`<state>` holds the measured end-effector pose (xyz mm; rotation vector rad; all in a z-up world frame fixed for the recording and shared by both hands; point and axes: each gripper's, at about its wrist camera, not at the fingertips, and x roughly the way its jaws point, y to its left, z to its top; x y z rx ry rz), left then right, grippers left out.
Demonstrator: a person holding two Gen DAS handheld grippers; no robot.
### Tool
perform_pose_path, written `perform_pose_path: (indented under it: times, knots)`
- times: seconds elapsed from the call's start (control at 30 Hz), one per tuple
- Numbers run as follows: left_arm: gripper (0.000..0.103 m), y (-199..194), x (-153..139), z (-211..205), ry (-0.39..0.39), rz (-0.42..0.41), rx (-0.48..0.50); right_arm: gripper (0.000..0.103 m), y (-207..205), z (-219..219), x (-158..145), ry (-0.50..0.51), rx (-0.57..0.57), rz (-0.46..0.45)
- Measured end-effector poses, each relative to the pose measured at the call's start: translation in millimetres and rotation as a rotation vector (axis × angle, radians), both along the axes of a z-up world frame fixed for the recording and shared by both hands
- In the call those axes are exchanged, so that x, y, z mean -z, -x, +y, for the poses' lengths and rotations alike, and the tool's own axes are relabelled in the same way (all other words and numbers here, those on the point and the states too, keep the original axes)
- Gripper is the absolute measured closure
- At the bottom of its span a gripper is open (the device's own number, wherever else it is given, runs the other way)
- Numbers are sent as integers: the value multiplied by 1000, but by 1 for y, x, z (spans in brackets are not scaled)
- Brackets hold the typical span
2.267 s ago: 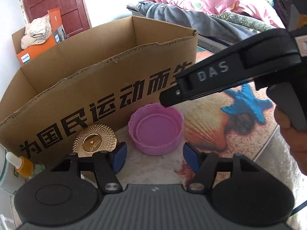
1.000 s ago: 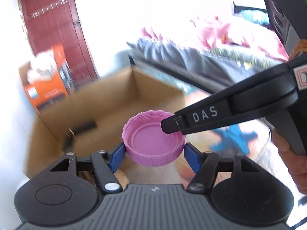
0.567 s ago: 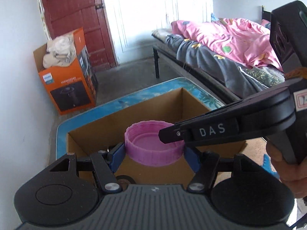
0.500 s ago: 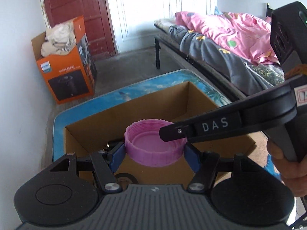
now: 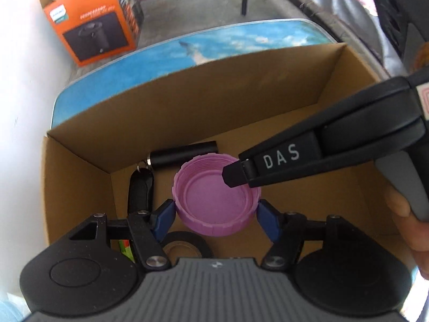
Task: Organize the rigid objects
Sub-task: 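Carry the pink bowl into the box and open the right gripper, then withdraw the right gripper and move it over the gold-lidded jar, then lower the right gripper onto the gold-lidded black jar and close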
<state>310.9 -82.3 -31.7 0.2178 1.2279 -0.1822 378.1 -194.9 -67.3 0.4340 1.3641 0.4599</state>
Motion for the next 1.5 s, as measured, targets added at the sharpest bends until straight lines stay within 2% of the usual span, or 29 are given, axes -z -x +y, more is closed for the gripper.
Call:
perform_pose_path:
  times: [0.13, 0.23, 0.37, 0.53, 0.7, 0.87, 0.93, 1.03, 1.2, 1.37, 1.5]
  knots:
    - [36, -11, 8, -2, -29, 8, -25, 82, -15, 6, 13, 18, 9, -7]
    - [36, -12, 8, -3, -29, 12, -33, 81, -13, 7, 8, 33, 22, -30]
    - [35, 0, -5, -3, -31, -39, -28, 77, -1, -3, -12, 12, 52, -104]
    - [35, 27, -38, 2, 6, -120, -34, 75, 27, -27, -48, -40, 114, -201]
    - [35, 71, -81, 7, 76, -209, -19, 74, 84, -53, -97, -108, 136, -333]
    - [35, 141, -119, 6, 124, -347, 41, 73, 162, -71, -139, -170, 153, -480]
    - [34, 170, -123, 7, 151, -394, 60, 71, 197, -77, -146, -193, 162, -533]
    - [32, 208, -119, 5, 170, -442, 88, 68, 240, -81, -140, -229, 182, -560]
    - [32, 263, -85, -4, 147, -489, 140, 66, 282, -73, -99, -203, 225, -508]
    - [34, 287, -38, -11, 125, -482, 128, 66, 285, -54, -50, -180, 234, -387]
    - [46, 283, -7, -14, 135, -425, 116, 66, 268, -35, -31, -127, 214, -355]
